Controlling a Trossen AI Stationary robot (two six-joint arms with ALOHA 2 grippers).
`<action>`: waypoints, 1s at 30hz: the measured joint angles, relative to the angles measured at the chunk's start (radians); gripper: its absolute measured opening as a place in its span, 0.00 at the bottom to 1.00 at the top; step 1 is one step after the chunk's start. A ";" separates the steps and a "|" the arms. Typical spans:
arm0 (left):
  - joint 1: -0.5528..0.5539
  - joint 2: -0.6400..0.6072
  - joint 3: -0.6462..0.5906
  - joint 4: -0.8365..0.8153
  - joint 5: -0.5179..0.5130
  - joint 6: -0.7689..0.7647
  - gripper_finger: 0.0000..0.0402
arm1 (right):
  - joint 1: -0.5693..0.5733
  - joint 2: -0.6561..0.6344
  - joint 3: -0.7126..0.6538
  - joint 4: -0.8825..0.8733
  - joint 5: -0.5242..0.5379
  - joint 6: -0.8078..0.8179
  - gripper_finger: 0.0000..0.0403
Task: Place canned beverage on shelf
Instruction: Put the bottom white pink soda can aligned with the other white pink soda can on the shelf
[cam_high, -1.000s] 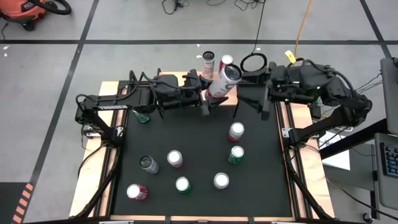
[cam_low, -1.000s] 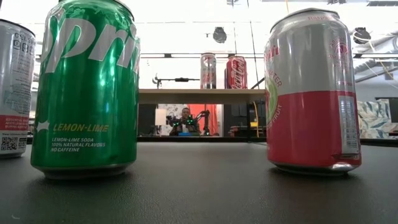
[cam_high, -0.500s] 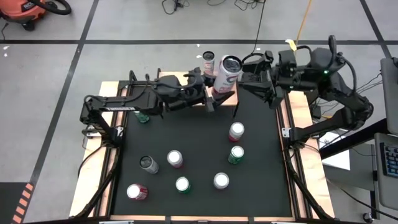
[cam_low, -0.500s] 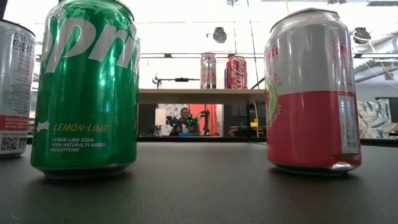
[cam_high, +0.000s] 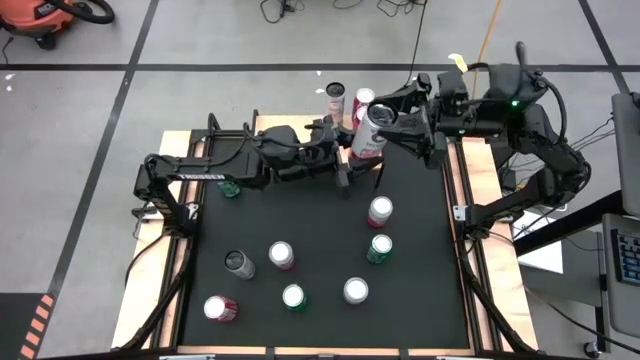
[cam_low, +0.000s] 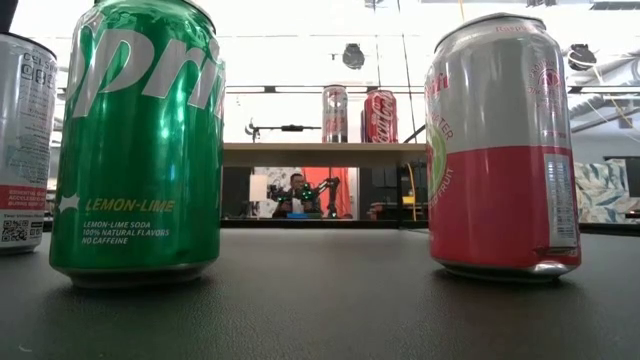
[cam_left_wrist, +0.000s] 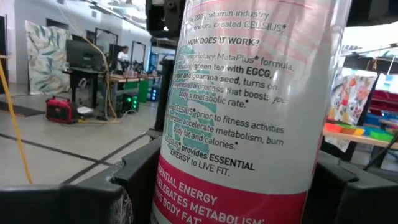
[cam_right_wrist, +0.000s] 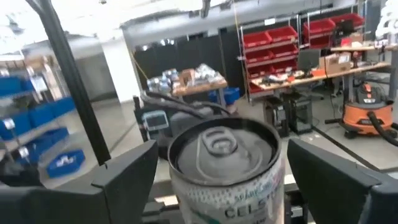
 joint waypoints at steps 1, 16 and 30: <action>0.000 0.001 0.000 -0.002 0.000 0.000 0.69 | 0.000 0.015 0.025 -0.033 0.000 -0.014 0.83; 0.009 0.001 0.000 -0.019 0.007 0.001 0.69 | 0.000 0.130 0.316 -0.384 -0.008 -0.168 0.83; 0.014 0.001 0.000 -0.073 0.015 0.011 0.69 | 0.000 0.129 0.316 -0.417 -0.047 -0.168 0.82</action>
